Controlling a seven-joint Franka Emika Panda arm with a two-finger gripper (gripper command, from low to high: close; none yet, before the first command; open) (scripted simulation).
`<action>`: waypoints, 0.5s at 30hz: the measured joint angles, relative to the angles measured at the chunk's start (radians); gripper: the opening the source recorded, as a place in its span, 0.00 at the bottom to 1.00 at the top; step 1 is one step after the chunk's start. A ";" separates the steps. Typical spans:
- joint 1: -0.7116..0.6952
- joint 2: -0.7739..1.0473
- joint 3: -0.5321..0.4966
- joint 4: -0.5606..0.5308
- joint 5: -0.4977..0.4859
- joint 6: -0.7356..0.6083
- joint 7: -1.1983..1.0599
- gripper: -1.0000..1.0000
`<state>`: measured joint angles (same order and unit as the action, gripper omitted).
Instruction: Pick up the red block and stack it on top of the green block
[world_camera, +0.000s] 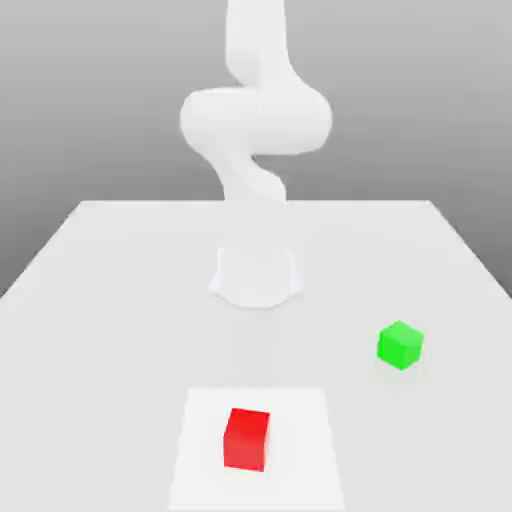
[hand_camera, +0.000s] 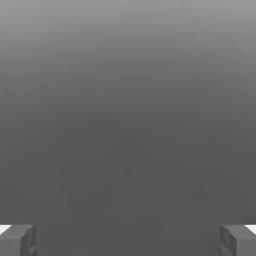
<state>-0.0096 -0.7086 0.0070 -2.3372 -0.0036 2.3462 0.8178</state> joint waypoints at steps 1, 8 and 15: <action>-0.005 0.039 0.003 -0.016 -0.001 0.020 0.007 0.50; -0.029 0.296 0.019 -0.120 -0.011 0.150 0.057 0.50; -0.043 0.550 0.024 -0.224 -0.018 0.278 0.105 0.50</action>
<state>-0.0527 -0.1584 0.0313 -2.5608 -0.0218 2.6246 0.9226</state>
